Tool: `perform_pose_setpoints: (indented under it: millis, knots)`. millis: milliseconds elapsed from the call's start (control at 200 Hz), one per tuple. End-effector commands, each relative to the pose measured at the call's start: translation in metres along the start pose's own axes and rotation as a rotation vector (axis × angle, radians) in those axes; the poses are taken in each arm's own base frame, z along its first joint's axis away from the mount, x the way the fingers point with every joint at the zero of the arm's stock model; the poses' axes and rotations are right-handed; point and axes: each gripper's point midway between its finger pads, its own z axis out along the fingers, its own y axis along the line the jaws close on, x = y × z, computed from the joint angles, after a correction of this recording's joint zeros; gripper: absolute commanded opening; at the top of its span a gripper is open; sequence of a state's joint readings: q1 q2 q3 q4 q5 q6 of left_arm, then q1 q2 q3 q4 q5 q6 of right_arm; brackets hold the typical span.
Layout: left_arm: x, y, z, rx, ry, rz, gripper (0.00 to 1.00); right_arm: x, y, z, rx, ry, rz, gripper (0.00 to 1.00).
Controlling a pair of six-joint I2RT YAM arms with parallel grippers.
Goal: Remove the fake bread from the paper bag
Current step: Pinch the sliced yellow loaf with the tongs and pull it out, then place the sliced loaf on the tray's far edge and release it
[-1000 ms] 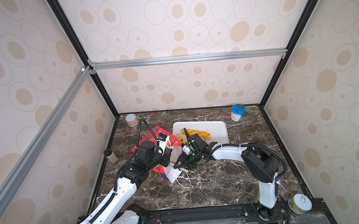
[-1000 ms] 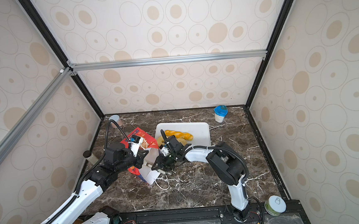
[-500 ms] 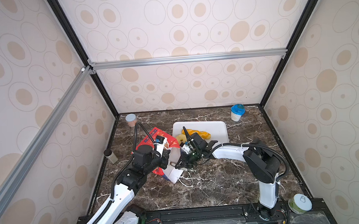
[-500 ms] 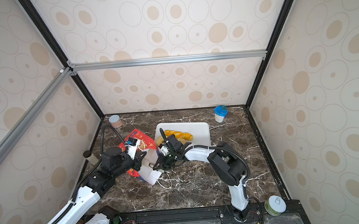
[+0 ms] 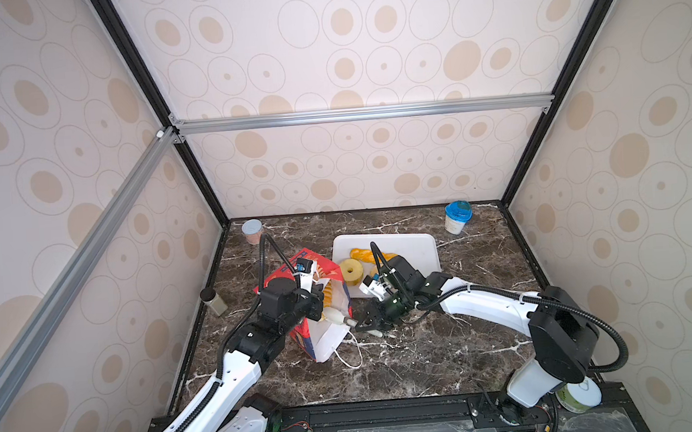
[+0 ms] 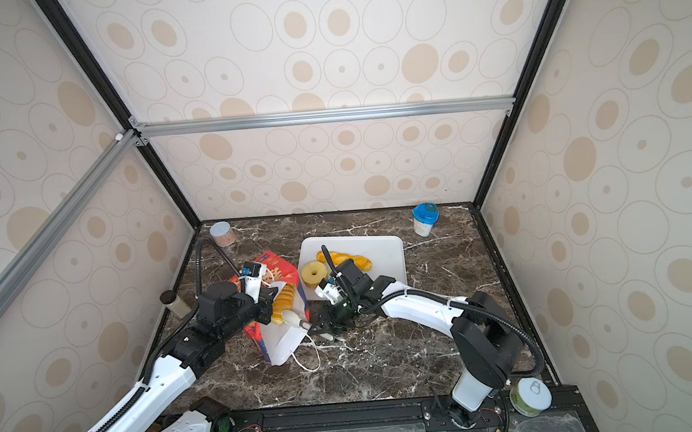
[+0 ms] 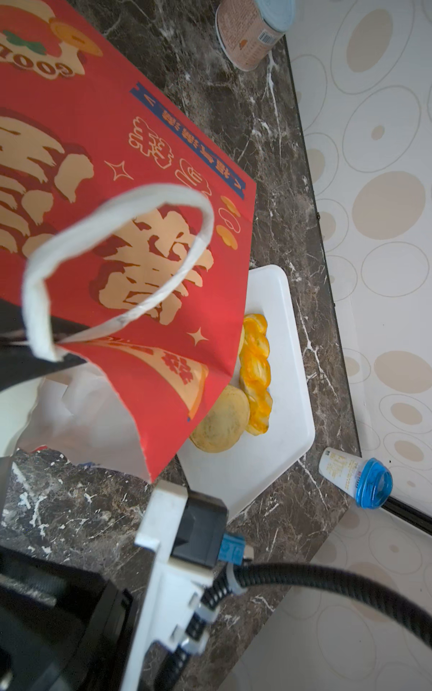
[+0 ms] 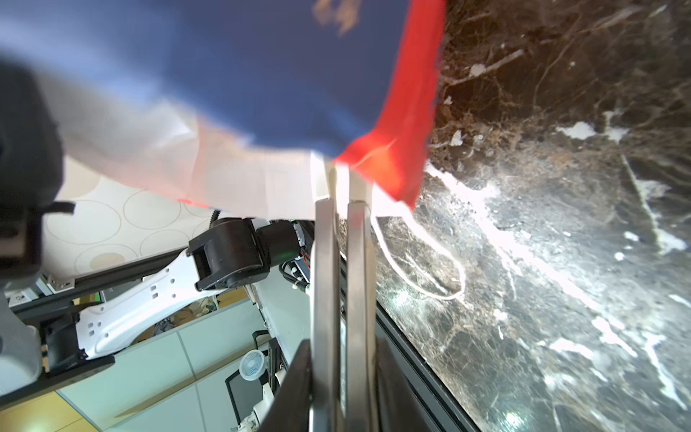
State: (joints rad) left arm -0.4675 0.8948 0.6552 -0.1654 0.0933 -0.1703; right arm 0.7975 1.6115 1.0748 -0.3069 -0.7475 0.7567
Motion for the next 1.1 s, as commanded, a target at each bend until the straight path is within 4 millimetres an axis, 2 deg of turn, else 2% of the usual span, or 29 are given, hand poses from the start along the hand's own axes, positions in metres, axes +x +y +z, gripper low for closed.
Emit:
perform_pose_setpoints:
  millis: [0,210,435,635,730,956,1096]
  knots:
    - [-0.017,0.004,0.001,-0.030,-0.038,-0.030,0.00,0.012,0.005,-0.001,-0.009,0.043,-0.037,0.00]
    - [-0.018,0.008,0.002,-0.053,-0.032,-0.041,0.00,0.031,0.010,0.007,-0.001,0.122,-0.071,0.00]
    - [-0.013,0.021,0.011,-0.115,-0.011,-0.075,0.00,0.035,0.032,-0.014,-0.021,0.103,-0.139,0.00]
    - [-0.026,0.047,0.023,-0.185,-0.035,-0.157,0.00,0.049,0.049,-0.032,-0.054,0.127,-0.191,0.00]
    - [-0.037,0.056,0.030,-0.184,-0.060,-0.201,0.00,0.054,0.050,-0.039,-0.039,0.129,-0.210,0.00]
    - [-0.056,0.065,0.037,-0.170,-0.098,-0.228,0.00,0.047,0.046,-0.050,-0.002,0.090,-0.234,0.00]
    - [-0.062,0.071,0.040,-0.163,-0.111,-0.249,0.00,0.031,0.039,-0.062,0.024,0.030,-0.234,0.00]
